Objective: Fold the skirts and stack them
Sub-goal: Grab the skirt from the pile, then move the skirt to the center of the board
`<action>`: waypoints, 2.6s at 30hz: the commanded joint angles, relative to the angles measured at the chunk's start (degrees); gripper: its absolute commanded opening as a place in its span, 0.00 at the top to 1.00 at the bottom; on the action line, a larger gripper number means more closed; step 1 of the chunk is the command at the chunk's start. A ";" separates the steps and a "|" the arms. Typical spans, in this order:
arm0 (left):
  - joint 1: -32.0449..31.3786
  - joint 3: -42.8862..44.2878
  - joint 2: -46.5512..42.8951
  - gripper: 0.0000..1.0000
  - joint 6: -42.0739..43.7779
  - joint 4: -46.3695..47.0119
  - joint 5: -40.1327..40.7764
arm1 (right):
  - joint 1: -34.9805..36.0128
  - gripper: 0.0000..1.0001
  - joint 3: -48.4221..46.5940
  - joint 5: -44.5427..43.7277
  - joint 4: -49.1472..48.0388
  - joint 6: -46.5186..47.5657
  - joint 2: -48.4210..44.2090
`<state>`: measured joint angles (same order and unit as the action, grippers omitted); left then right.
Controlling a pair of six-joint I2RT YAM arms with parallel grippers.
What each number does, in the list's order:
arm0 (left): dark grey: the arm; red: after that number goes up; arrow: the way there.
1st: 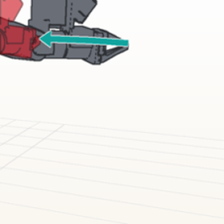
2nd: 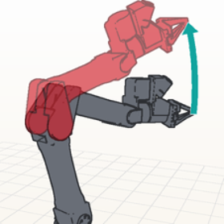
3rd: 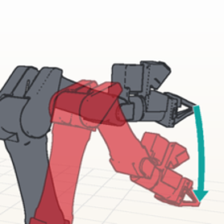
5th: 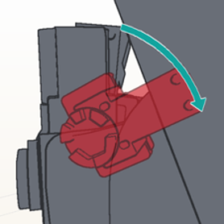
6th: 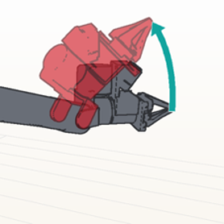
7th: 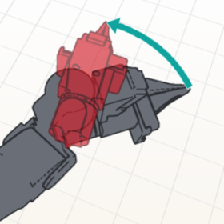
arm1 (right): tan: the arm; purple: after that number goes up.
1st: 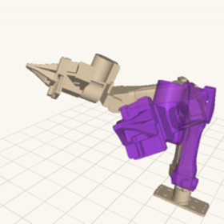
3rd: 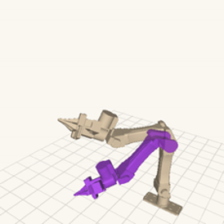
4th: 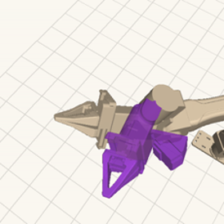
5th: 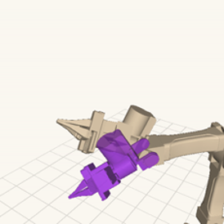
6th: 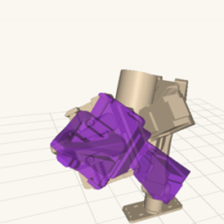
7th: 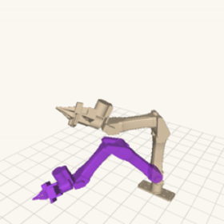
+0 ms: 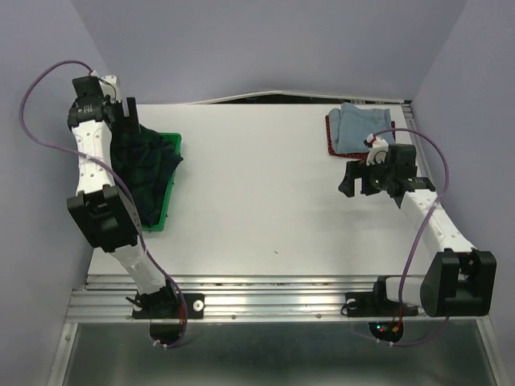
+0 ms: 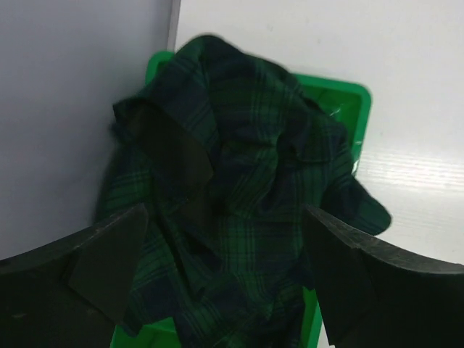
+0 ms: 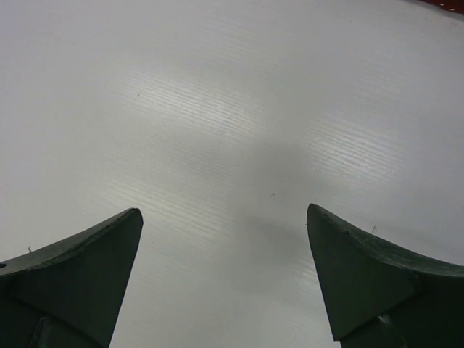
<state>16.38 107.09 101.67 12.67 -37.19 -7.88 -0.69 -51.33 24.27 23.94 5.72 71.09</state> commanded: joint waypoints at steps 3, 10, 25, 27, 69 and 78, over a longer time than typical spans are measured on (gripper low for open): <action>0.76 -6.44 2.74 0.01 0.34 0.51 0.58 | -0.10 0.00 -2.72 1.30 -3.64 -0.97 1.59; 0.67 -16.29 9.24 0.01 0.25 10.02 1.39 | -0.10 0.00 -1.67 1.39 -3.99 -0.80 2.83; -2.66 -14.56 3.80 1.00 0.87 14.17 -6.71 | -0.10 0.00 -1.93 1.74 -3.82 -0.62 1.68; -4.68 -10.35 0.65 1.00 2.18 11.54 -8.81 | -0.10 0.00 -2.19 2.18 -3.82 -1.23 2.03; -35.37 -21.57 -3.93 0.28 11.16 11.53 -17.44 | -6.44 0.15 -10.81 21.78 7.60 7.37 8.63; -23.60 -23.85 -0.69 0.33 7.81 8.63 -13.93 | 10.96 0.22 -6.16 13.10 11.82 16.25 6.17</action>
<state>-10.63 84.01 99.00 22.85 -26.30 -24.71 5.04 -58.87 40.75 33.43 16.86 80.14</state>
